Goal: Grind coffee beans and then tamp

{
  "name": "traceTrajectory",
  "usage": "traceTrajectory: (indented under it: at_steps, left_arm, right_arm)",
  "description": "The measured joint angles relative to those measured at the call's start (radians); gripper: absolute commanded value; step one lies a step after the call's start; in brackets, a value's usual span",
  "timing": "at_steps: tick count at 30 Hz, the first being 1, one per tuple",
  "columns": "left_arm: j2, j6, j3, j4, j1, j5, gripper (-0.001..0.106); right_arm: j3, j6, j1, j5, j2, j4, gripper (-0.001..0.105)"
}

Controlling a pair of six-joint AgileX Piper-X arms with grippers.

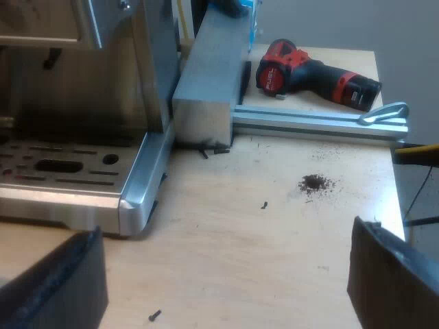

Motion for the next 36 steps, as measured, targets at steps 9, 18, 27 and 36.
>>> traceTrajectory:
  at_steps: [9, 18, 27, 36]
  left_arm:
    - [0.002, 0.0, 0.196, -0.194, 0.0, 0.0, 0.098]
    - [0.002, 0.0, 0.327, -0.202, 0.0, 0.0, 0.098]
    - [0.002, 0.0, 0.333, -0.217, 0.0, 0.0, 0.098]
    - [0.002, 0.0, 0.333, -0.217, 0.0, 0.0, 0.098]
  right_arm:
    - [0.184, 0.042, 0.0, 0.0, 0.002, -0.109, 0.074]
    - [0.331, 0.042, 0.0, 0.0, 0.003, -0.11, 0.074]
    - [0.383, 0.042, 0.0, 0.0, 0.003, -0.126, 0.074]
    - [0.383, 0.042, 0.0, 0.004, 0.003, -0.127, 0.074]
